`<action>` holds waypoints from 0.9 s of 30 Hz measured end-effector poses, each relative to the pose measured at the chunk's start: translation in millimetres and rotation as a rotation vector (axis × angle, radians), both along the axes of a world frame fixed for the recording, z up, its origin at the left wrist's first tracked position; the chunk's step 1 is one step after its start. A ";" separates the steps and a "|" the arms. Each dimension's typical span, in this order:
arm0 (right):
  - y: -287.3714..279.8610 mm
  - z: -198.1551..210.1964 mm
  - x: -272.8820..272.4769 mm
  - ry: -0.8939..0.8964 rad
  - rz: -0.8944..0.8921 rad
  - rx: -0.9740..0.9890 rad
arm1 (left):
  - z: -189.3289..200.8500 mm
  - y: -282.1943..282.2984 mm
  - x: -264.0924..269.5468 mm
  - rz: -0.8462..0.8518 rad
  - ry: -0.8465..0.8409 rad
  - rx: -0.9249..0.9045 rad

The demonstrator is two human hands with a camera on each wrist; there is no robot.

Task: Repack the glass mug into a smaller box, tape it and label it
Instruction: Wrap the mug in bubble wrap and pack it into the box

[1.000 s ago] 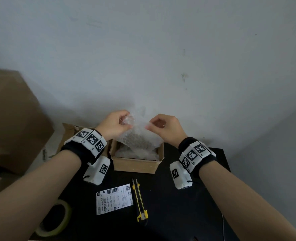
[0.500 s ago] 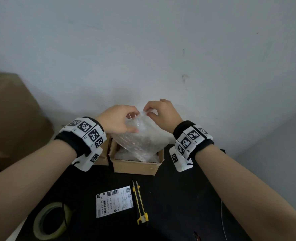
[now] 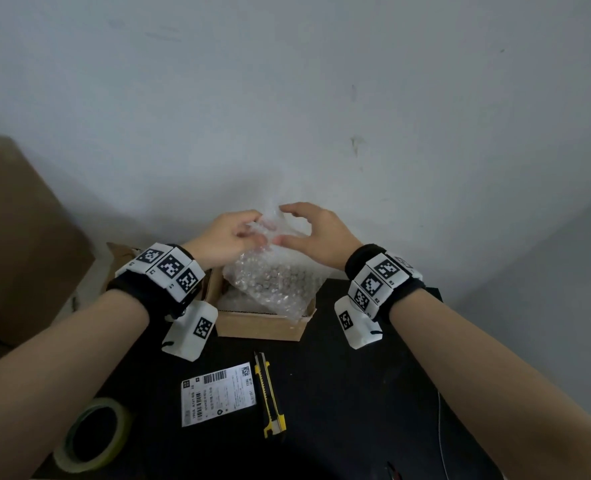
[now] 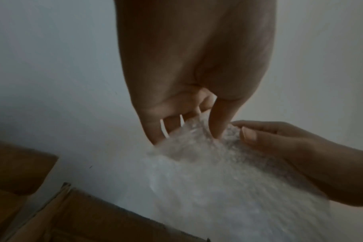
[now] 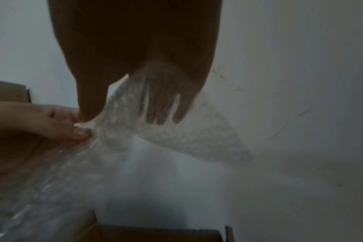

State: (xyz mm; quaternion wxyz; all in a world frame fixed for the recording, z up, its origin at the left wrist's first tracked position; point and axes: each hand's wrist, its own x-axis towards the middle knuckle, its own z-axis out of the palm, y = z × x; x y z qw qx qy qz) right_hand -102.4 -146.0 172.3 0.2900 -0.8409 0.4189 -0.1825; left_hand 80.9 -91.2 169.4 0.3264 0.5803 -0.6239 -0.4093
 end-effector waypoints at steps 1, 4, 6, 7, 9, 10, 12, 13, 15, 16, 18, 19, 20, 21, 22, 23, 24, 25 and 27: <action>0.0 -3.5 1.9 0.023 0.028 0.024 | -1.3 0.9 -1.1 -0.021 -0.029 -0.025; -2.1 -14.3 7.6 -0.039 0.070 0.078 | -12.4 -0.7 0.7 0.013 -0.182 -0.103; -1.8 -16.6 9.9 -0.084 0.079 0.119 | -16.3 -0.2 3.1 0.087 -0.201 -0.129; -1.2 -16.0 11.0 -0.097 0.082 0.153 | -16.0 0.4 4.0 0.094 -0.187 -0.156; -0.9 -13.7 12.6 -0.118 0.111 0.215 | -10.9 2.2 5.2 0.050 -0.197 -0.161; -2.4 -13.5 13.2 -0.117 0.119 0.238 | -7.5 4.2 4.8 0.022 -0.216 -0.135; -5.4 -13.5 13.4 -0.098 0.088 0.262 | -7.7 4.0 6.5 0.009 -0.199 -0.065; -6.6 -14.6 12.7 -0.090 0.048 0.255 | -9.0 3.7 7.1 0.040 -0.148 -0.052; -8.0 -18.8 9.1 -0.068 -0.053 0.139 | -16.7 3.1 9.8 0.187 -0.047 -0.044; -6.7 -20.3 6.8 -0.069 -0.100 0.050 | -22.1 3.6 10.4 0.259 -0.009 -0.019; -1.9 -25.0 3.8 -0.089 -0.154 -0.092 | -34.3 7.0 7.2 0.308 0.007 0.060; 0.7 -29.0 3.1 -0.090 -0.143 -0.127 | -41.2 9.4 4.4 0.306 -0.022 0.097; 3.3 -34.9 2.3 -0.077 -0.111 -0.144 | -48.4 11.3 1.5 0.299 -0.061 0.121; 6.7 -41.4 1.5 -0.048 -0.065 -0.148 | -53.7 13.6 -1.3 0.297 -0.092 0.145; 10.8 -49.0 0.7 -0.007 -0.015 -0.146 | -58.7 15.6 -2.7 0.308 -0.105 0.179; 14.8 -55.9 -0.2 0.037 0.031 -0.145 | -62.7 16.9 -3.5 0.322 -0.103 0.212; 18.1 -62.3 -1.2 0.086 0.068 -0.142 | -67.7 17.5 -3.2 0.331 -0.093 0.246; 21.2 -67.5 -2.6 0.140 0.095 -0.138 | -70.5 18.4 -3.8 0.332 -0.083 0.272; 26.8 -74.6 -5.4 0.232 0.130 -0.129 | -74.7 20.9 -4.1 0.337 -0.101 0.294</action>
